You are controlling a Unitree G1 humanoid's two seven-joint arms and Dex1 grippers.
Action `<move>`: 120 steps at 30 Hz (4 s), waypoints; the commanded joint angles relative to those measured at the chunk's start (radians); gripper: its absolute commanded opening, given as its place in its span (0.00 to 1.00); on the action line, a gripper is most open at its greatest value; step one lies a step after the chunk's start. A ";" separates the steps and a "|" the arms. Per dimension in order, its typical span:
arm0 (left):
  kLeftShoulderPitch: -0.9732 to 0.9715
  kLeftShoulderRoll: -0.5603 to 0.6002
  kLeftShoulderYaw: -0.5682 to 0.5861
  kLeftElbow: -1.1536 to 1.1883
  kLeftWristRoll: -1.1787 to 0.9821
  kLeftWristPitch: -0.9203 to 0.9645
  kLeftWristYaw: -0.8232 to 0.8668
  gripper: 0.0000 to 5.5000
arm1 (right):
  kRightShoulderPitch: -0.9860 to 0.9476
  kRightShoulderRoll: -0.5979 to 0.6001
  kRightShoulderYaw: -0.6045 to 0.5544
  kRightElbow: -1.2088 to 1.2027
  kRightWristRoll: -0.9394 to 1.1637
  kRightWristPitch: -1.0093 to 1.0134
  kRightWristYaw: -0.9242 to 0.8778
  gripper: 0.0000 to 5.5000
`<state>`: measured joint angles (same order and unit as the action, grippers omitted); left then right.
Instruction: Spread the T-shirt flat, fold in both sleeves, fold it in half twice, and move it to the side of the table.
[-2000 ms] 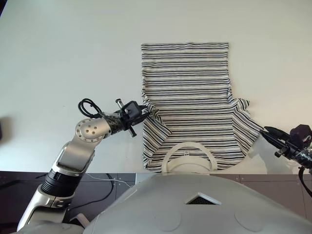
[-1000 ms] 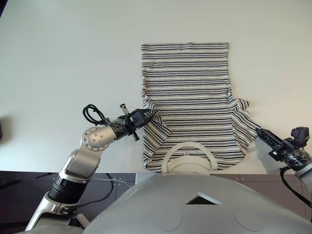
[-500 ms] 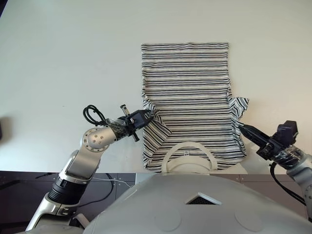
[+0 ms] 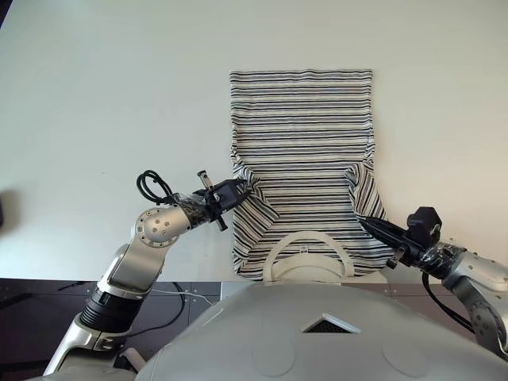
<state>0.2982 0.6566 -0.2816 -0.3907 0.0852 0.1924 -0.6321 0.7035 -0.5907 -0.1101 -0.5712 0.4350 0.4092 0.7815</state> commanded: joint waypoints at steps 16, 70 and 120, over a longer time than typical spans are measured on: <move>0.302 0.200 0.245 -0.216 -0.046 -0.282 -0.133 0.21 | 0.146 -0.172 -0.193 0.146 -0.046 -0.187 0.226 0.16; 0.302 0.229 0.155 0.229 0.672 -1.151 0.205 0.34 | -0.093 -0.162 -0.150 0.240 -0.032 -0.121 0.208 0.17; 0.189 0.289 -0.025 0.484 0.710 -1.108 0.400 0.02 | 0.038 -0.299 -0.014 0.624 -0.810 -1.397 -0.086 0.33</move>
<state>0.5253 0.9525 -0.3015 0.0156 0.6725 -1.0709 -0.1640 0.7307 -0.8802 -0.1520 0.0242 -0.2951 -1.0283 0.6871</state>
